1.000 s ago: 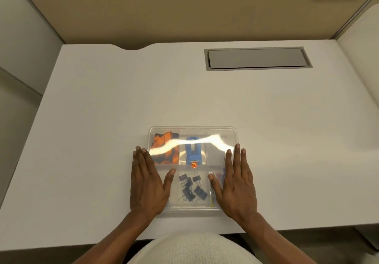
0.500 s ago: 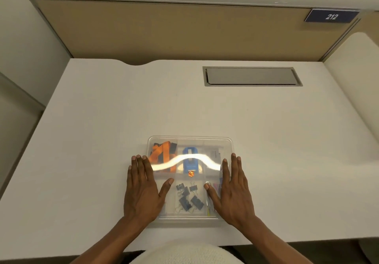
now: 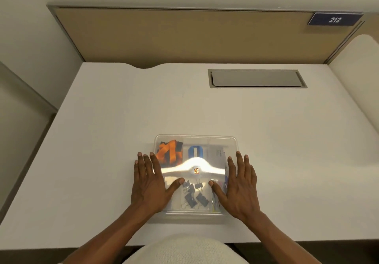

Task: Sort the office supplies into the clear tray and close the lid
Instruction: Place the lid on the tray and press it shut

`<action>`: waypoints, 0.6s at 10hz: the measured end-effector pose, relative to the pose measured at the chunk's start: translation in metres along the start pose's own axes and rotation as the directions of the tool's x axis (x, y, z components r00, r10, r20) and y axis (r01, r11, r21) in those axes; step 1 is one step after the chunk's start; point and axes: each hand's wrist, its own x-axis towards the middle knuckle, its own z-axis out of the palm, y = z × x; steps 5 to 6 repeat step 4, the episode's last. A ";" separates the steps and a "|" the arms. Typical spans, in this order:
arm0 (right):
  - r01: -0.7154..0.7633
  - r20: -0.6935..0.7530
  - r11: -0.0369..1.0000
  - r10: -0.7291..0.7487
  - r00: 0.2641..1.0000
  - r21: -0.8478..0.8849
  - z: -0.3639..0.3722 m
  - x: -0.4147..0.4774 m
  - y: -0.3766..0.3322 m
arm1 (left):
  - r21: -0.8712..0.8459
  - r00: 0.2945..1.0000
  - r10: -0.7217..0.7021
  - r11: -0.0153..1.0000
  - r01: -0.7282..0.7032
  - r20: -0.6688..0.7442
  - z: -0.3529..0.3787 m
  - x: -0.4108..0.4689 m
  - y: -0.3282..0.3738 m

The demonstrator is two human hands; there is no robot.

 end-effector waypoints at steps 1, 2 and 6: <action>-0.035 -0.025 0.996 0.037 0.999 0.081 -0.013 0.012 -0.002 | -0.018 1.000 -0.017 1.000 0.017 -0.008 -0.005 -0.003 0.003; -0.063 -0.034 0.986 0.069 0.997 0.155 -0.023 0.020 -0.007 | -0.025 0.999 -0.037 0.999 0.036 -0.030 -0.014 0.000 0.003; 0.087 -0.080 0.983 -0.074 0.994 0.164 -0.049 0.050 -0.018 | 0.053 0.982 0.080 0.996 -0.072 -0.172 -0.054 0.034 0.005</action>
